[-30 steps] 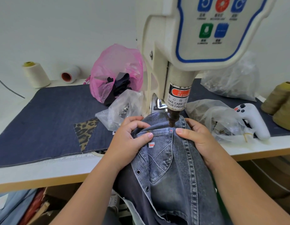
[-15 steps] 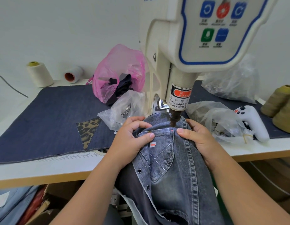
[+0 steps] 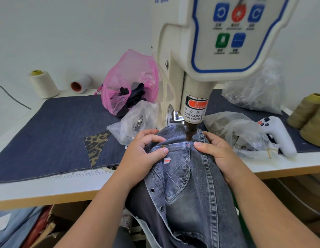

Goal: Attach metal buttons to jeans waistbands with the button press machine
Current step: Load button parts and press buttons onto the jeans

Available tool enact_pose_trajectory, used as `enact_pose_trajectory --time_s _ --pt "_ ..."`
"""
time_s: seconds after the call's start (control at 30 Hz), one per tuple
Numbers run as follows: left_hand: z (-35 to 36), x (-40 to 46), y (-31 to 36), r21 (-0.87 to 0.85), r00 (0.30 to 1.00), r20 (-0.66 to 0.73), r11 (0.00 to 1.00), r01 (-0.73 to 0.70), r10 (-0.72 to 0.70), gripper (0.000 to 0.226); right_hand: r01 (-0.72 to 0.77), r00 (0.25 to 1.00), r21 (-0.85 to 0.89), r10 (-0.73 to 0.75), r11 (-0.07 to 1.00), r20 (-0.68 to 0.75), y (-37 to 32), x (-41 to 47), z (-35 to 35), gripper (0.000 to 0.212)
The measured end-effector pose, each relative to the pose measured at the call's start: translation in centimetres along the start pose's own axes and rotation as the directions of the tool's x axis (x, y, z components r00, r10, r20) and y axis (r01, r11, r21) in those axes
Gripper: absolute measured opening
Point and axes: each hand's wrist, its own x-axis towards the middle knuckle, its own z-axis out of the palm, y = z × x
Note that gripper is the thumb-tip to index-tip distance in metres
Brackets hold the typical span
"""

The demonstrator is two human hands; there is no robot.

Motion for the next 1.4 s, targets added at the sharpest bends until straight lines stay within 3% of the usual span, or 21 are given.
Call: enact_pose_trajectory --time_s 1.4 --pt "-0.16 -0.11 -0.1 0.009 1.0 0.014 1.0 0.013 -0.013 0.018 -0.012 0.999 0.015 0.012 1.0 -0.034 -0.05 0.06 -0.19 0.033"
